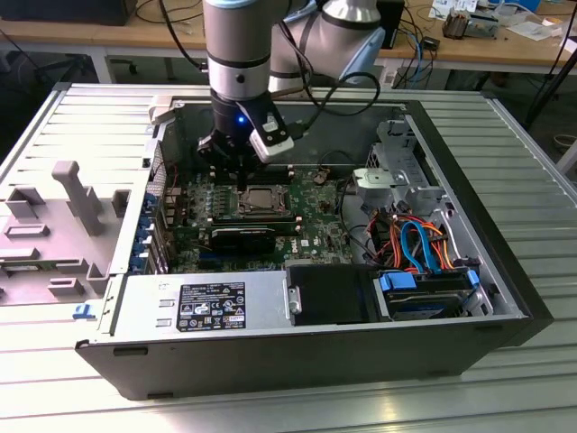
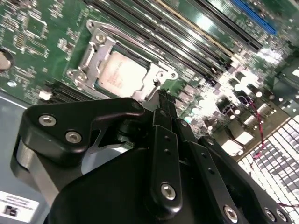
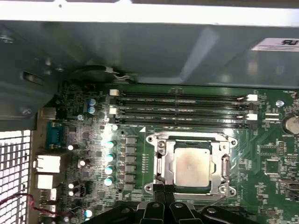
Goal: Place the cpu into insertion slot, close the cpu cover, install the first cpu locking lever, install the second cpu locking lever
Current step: 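Install the first cpu locking lever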
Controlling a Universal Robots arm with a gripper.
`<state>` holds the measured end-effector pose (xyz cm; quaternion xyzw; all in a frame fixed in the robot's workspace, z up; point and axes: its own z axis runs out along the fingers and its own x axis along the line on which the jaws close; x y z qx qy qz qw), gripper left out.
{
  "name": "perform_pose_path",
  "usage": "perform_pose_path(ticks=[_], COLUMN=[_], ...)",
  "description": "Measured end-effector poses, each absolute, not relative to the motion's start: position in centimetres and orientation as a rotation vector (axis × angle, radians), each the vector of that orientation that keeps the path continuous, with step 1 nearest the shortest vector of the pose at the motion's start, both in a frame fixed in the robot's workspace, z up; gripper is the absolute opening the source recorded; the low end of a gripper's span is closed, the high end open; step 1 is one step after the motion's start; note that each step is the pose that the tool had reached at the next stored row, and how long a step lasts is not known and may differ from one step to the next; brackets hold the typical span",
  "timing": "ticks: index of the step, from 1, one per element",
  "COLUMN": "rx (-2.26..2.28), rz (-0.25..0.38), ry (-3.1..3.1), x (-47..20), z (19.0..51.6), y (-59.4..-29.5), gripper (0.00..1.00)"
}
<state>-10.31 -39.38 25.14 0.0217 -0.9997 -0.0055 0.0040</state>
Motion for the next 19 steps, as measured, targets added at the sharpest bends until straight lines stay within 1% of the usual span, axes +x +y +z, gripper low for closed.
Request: perform_pose_path(ticks=[8, 19], rx=[0.068, 0.068], rz=[-0.017, -0.018], ry=[-3.139, -3.14], x=[-11.6, -12.0], z=[25.4, 26.8], y=[-38.7, -37.2], gripper=[0.11, 0.11])
